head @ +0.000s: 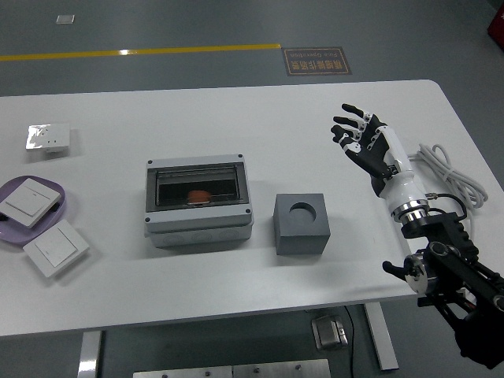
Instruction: Pick up the cylinder from the cube,place it in the box,flap close box
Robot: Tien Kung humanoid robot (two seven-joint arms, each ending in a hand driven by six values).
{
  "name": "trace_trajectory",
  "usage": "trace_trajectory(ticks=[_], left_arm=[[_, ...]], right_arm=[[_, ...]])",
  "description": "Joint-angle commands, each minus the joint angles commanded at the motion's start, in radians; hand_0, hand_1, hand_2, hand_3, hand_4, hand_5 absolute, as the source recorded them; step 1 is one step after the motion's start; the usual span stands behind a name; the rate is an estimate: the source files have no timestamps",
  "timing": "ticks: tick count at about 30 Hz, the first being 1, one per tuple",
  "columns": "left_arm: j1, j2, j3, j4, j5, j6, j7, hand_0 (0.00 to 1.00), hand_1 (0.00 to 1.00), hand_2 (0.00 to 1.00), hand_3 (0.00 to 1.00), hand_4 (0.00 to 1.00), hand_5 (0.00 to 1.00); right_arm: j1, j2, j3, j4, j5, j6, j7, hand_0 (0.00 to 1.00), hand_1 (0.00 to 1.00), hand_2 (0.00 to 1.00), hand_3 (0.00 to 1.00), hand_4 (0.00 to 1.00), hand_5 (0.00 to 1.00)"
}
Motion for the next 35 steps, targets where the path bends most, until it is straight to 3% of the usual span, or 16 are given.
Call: trace_trajectory(ticks=[35], left_arm=[[-0.005, -0.013, 0.010, 0.001, -0.001, -0.001, -0.001, 0.614, 0.629, 0.627, 0.661, 0.733, 0.259]], right_arm=[[0.009, -0.006, 0.020, -0.016, -0.021, -0.013, 0.009, 0.681, 0.673, 0.687, 0.715, 0.717, 0.160]])
